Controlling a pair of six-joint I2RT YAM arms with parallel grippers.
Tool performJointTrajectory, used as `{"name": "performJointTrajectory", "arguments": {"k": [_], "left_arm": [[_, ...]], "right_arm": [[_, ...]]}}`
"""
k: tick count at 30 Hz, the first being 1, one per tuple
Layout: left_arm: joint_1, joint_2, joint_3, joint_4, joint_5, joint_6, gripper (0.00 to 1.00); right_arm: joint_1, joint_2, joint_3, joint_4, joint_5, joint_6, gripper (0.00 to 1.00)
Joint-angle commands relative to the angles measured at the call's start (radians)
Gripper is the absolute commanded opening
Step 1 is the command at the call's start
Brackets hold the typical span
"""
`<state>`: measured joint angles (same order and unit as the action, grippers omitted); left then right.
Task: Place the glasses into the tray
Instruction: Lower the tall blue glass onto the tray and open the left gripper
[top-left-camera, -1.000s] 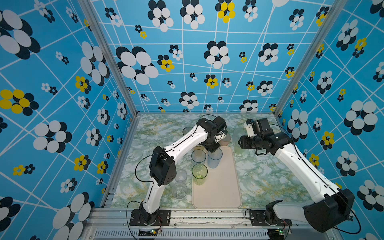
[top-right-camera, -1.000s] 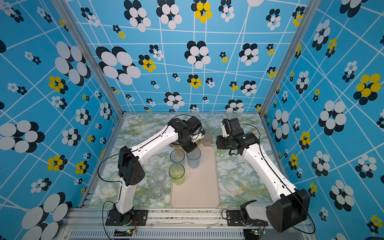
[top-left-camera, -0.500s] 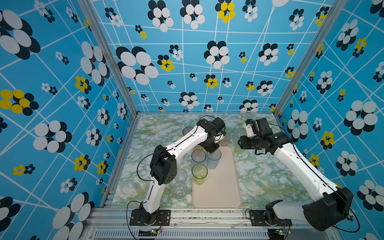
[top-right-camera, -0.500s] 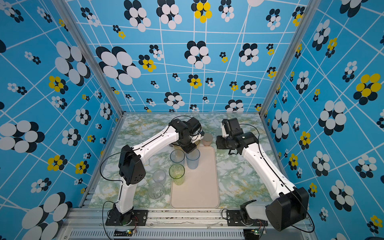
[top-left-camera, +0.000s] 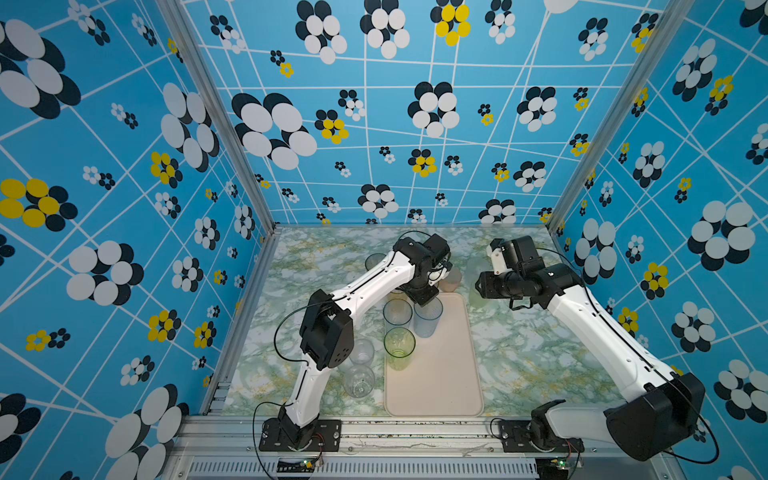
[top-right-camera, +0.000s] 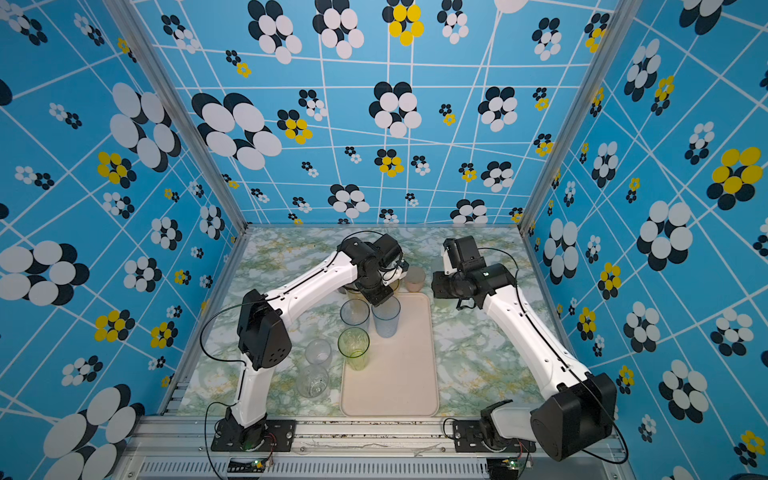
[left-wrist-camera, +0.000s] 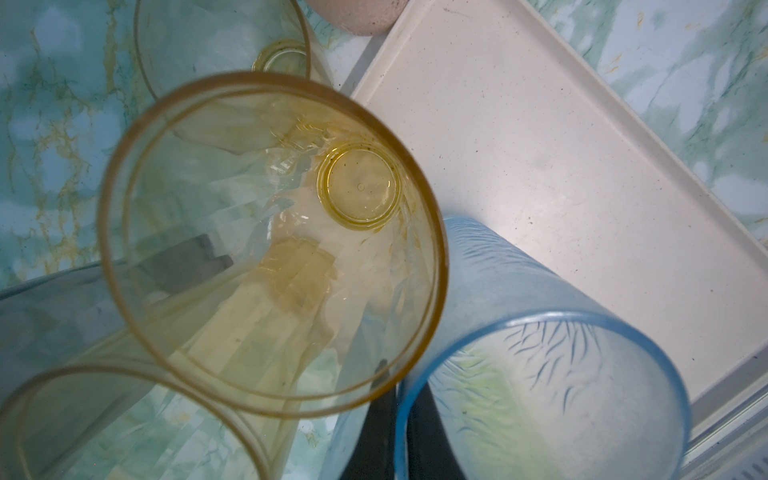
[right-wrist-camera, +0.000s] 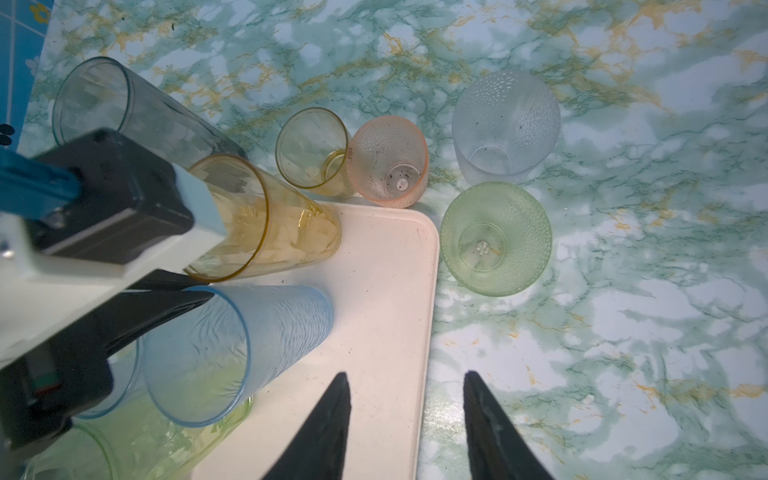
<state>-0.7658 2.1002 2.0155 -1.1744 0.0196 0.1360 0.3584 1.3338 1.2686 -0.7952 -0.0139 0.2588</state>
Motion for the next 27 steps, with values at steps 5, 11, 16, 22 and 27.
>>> {"name": "performJointTrajectory", "arguments": {"k": [5,11,16,22,27], "left_arm": [[0.003,0.009,-0.011,-0.028,0.012,0.016,0.07],[-0.002,0.005,0.002,-0.04,0.005,0.016,0.11],[-0.011,-0.003,0.011,-0.046,-0.006,0.016,0.15],[-0.019,-0.018,0.016,-0.047,-0.017,0.014,0.15],[-0.024,-0.034,0.023,-0.047,-0.023,0.013,0.16]], "right_arm": [[-0.006,0.013,-0.007,0.014,-0.025,-0.006,0.47],[-0.006,0.006,-0.009,0.014,-0.028,-0.006,0.47],[-0.006,-0.001,-0.011,0.013,-0.029,-0.005,0.47],[-0.006,-0.008,-0.015,0.014,-0.031,-0.004,0.47],[-0.006,-0.015,-0.021,0.016,-0.031,-0.003,0.47]]}}
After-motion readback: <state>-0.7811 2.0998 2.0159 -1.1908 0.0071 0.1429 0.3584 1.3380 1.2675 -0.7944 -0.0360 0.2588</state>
